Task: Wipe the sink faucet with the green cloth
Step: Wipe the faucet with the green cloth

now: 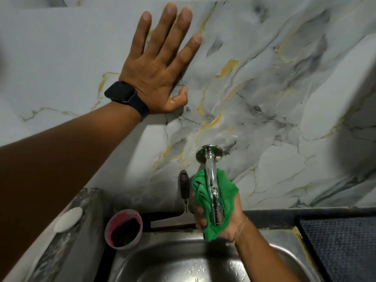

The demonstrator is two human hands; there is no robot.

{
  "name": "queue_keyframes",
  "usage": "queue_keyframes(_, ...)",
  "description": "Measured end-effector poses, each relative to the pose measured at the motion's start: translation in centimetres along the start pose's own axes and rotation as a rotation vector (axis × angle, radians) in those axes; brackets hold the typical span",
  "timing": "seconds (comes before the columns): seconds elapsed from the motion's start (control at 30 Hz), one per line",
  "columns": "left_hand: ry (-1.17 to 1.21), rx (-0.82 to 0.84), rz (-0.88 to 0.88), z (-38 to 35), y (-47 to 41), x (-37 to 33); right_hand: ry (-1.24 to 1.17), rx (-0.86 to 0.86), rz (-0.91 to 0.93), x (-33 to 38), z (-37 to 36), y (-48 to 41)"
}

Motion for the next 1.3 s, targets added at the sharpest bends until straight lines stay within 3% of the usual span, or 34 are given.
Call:
queue_keyframes(0.13,0.000,-0.004,0.009,-0.2,0.0,0.2,-0.120,0.257,0.068,-1.6,-0.9,-2.0)
queue_keyframes(0.23,0.001,0.000,0.005,-0.2,0.0,0.1,-0.143,0.231,0.067,-2.3,-0.4,-2.0)
queue_keyframes(0.37,0.015,0.006,0.001,0.1,-0.1,0.1,0.081,-0.148,0.249,-1.1,0.3,1.2)
queue_keyframes(0.53,0.014,0.015,0.012,0.2,0.0,0.0,0.806,-0.728,0.536,0.2,-2.2,5.7)
queue_keyframes(0.63,0.013,0.014,0.015,0.3,0.0,-0.1,1.303,-1.087,0.432,-0.8,-4.1,6.3)
queue_keyframes(0.7,0.011,0.013,0.018,0.4,0.0,-0.1,1.373,-1.203,0.363,-0.8,-5.0,6.1)
queue_keyframes(0.77,0.004,0.013,0.021,0.4,0.0,-0.1,1.252,-1.085,0.406,0.7,-4.7,5.5)
queue_keyframes(0.83,0.007,0.012,0.016,0.3,-0.2,-0.1,0.937,-0.785,0.381,3.1,-3.8,4.6)
queue_keyframes(0.9,0.010,0.011,0.014,0.3,-0.4,0.0,0.615,-0.495,0.234,4.7,-3.1,3.1)
queue_keyframes(1.0,0.006,0.010,0.019,0.3,0.2,-0.1,0.339,-0.248,0.052,5.1,-2.6,0.6)
queue_keyframes(1.17,-0.002,0.008,0.030,0.3,-0.1,0.0,0.052,0.038,0.059,5.3,-2.8,-1.9)
queue_keyframes(1.3,-0.024,0.009,0.033,0.7,0.0,0.5,0.011,0.143,0.107,3.8,-3.3,-2.6)
Point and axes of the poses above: each hand's wrist, its own y-axis away from the middle knuckle, its own z-axis out of the back of the hand, x = y × z, the point moved 3 cm from there along -y, towards the middle knuckle, and after that the axes turned 6 degrees about y, right-handed, at the moved point
